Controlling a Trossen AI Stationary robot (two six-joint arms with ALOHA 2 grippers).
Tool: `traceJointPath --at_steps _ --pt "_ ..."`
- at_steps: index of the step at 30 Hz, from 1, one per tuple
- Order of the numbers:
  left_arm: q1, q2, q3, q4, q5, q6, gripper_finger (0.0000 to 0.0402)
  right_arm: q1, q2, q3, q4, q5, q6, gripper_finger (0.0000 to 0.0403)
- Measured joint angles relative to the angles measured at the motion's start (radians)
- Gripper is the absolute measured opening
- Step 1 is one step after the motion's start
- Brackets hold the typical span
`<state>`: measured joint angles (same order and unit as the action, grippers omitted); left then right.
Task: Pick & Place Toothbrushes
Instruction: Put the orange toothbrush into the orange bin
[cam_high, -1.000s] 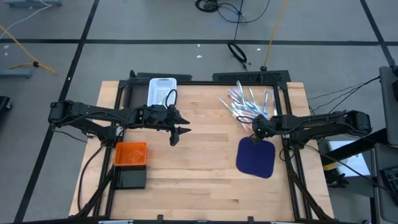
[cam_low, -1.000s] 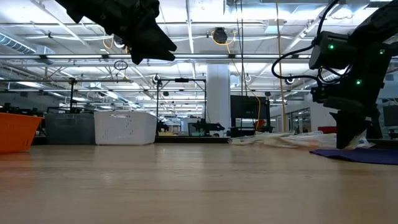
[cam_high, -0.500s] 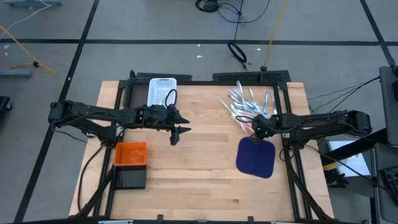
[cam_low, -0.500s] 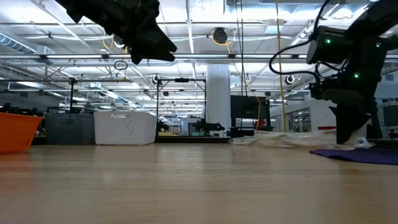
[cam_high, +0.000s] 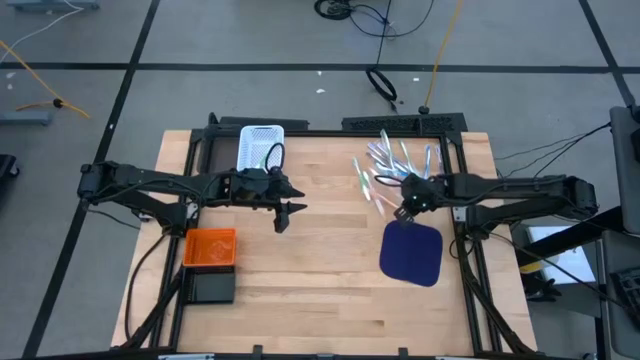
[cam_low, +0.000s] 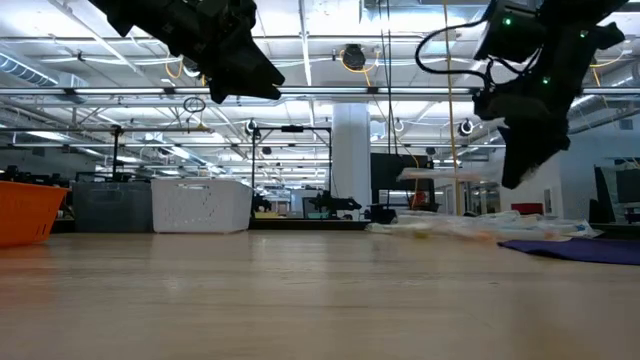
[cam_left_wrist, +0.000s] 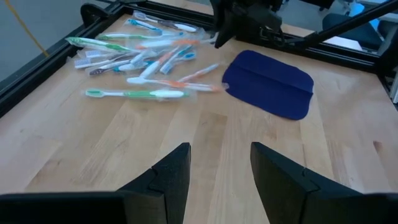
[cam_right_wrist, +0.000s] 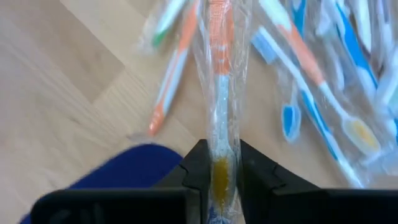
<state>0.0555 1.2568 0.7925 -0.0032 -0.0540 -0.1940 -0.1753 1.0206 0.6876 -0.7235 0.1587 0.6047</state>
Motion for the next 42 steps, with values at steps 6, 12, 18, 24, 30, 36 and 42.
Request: traceJointPath --at_steps 6,12,18,24,30,36,42 --pt "0.0 0.0 0.0 0.02 0.0 0.0 0.017 0.009 0.0 0.028 0.101 -0.003 -0.039 0.0045" --pt "0.0 0.0 0.0 0.076 0.0 0.003 0.017 0.069 0.0 0.028 0.303 -0.006 -0.1 0.0046" --pt "0.0 0.0 -0.001 0.166 0.0 0.007 0.017 0.151 0.0 0.028 0.554 -0.002 -0.172 0.0046" --pt "-0.001 0.0 -0.001 0.317 0.008 0.014 0.017 0.224 0.0 0.028 0.773 0.043 -0.258 0.0047" --pt "-0.021 0.017 -0.001 0.511 0.008 0.033 0.017 0.284 0.016 0.028 0.913 0.083 -0.336 0.0045" --pt "-0.052 0.113 -0.001 0.713 0.01 0.058 0.017 0.301 0.07 0.029 1.028 0.084 -0.381 0.0045" --pt "-0.06 0.225 -0.001 0.914 0.01 0.059 0.017 0.301 0.1 0.029 1.048 0.084 -0.39 0.0044"
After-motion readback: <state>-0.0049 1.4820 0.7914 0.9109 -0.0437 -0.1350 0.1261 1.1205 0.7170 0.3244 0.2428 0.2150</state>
